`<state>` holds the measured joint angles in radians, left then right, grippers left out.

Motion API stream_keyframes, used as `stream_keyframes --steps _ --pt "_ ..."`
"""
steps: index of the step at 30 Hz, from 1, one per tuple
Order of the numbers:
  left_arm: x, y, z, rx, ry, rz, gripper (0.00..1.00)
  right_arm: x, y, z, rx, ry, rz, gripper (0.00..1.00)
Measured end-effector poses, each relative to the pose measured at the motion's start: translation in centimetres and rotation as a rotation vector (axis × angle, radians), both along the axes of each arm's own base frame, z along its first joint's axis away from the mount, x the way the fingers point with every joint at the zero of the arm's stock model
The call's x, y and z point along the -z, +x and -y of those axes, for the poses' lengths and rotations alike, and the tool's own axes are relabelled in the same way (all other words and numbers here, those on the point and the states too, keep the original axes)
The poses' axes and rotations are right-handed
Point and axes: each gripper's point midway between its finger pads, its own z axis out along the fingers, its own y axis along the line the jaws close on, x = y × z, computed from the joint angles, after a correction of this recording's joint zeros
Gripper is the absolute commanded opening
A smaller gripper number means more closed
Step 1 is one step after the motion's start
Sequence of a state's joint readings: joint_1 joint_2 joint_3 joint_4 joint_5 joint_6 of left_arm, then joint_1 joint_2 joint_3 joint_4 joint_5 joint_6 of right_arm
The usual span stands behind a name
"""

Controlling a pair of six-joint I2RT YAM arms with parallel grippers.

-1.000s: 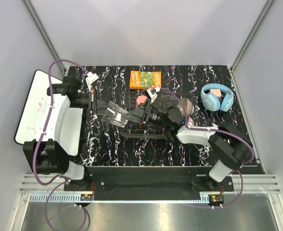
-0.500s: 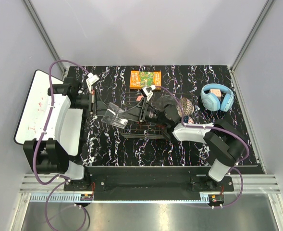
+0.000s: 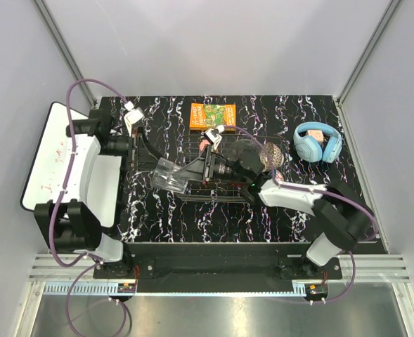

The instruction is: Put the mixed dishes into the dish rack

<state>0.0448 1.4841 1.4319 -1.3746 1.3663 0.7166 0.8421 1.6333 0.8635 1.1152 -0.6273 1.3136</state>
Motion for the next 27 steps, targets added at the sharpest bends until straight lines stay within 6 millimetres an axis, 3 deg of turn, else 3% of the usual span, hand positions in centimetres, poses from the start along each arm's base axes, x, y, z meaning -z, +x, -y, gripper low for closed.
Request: stream_keyframes --steps 3,6,10,13,18,23,27 --pt "0.3 0.4 -1.9 -0.067 0.077 0.061 0.99 0.8 0.2 0.6 0.041 -0.148 0.031 0.00" --pt "0.2 0.4 -4.6 -0.179 0.188 0.105 0.99 0.1 1.0 1.1 0.103 -0.296 0.110 0.00" --pt "0.7 -1.3 -6.3 -0.284 0.324 0.158 0.99 -0.9 2.5 2.0 0.194 -0.454 0.206 0.00" --pt "2.2 -2.5 -7.2 -0.366 0.421 0.193 0.99 -0.3 3.6 3.1 0.244 -0.591 0.236 0.00" --pt "5.4 -2.6 -8.9 -0.473 0.529 0.146 0.99 4.1 5.5 4.5 0.276 -0.867 0.207 0.00" --pt "6.5 -2.0 -9.4 -0.510 0.542 0.107 0.99 9.8 6.4 6.4 0.275 -1.114 0.156 0.00" --pt "6.9 -1.6 -9.6 -0.528 0.546 0.114 0.99 12.5 6.9 7.8 0.272 -1.254 0.141 0.00"
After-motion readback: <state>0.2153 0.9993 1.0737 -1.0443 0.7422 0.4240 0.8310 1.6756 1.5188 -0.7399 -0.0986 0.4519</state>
